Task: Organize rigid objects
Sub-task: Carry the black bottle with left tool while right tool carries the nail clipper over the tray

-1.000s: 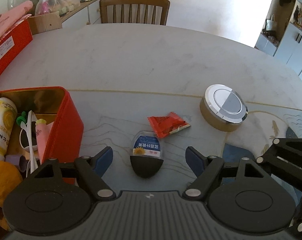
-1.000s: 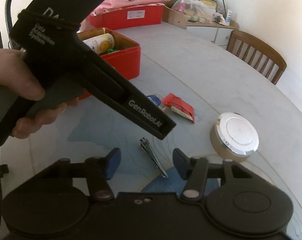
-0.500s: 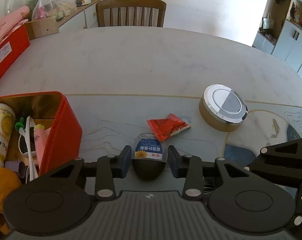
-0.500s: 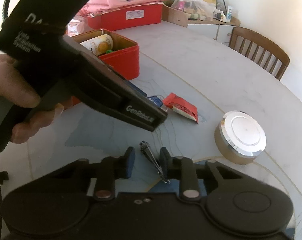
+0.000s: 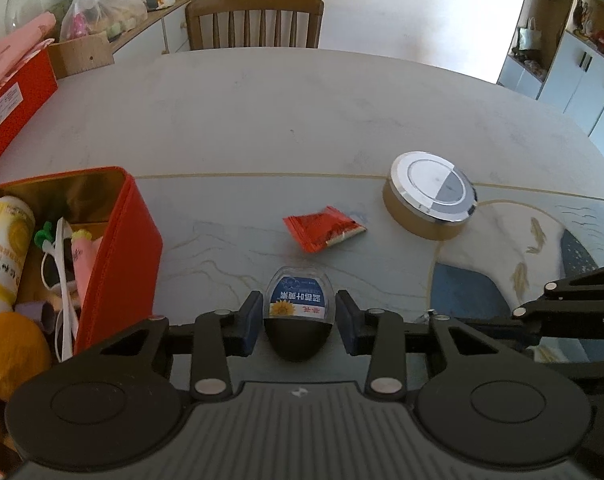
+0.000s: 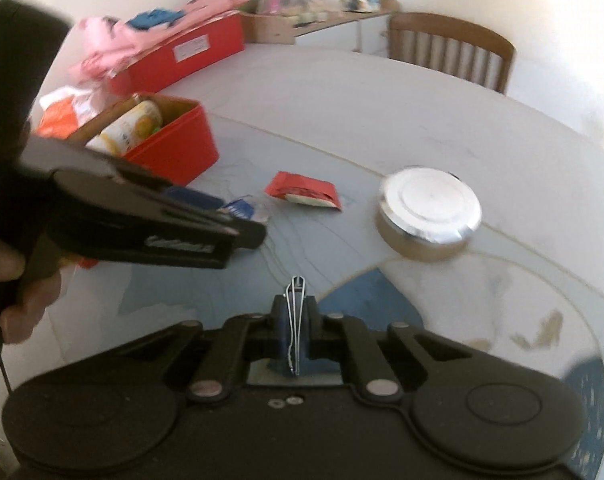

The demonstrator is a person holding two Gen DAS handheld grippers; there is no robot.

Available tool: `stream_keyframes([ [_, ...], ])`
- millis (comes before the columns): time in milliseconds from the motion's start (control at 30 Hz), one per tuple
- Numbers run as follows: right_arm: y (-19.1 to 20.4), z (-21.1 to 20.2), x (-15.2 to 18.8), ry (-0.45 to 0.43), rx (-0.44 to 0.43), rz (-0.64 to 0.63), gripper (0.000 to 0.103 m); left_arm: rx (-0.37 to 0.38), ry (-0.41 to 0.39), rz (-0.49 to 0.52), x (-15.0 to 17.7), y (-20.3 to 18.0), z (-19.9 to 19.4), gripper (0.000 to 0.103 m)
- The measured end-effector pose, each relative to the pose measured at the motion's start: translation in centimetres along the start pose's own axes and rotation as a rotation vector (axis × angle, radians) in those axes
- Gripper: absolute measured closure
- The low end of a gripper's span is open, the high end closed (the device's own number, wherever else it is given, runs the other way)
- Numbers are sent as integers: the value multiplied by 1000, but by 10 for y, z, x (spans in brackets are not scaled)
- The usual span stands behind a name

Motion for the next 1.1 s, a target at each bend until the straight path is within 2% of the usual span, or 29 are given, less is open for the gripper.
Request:
stream_keyframes([
  [167,-3,-19,4,-22,2,79,96,22,1,-11,6,0,-11,65],
  [600,10,-57,8,-92,27,180,99,81,-40,-3,15,5,-49,65],
  [867,39,-79,-15,-151,8,165,99,106,-87,-7,10,25,-85,65],
  [1100,74,-80,-45,-181,-12,133,99,100,-138,-15,0,55,-111,65],
])
Point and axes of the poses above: each gripper's, at about its wrist camera, not at the fingertips, and z roughly the way its jaws point, y to its left, x to its underside, the point moved 7 cm from there along z, roughly the way its jaws point, and after that the axes turned 2 degrees about y, right-handed, at the moved point
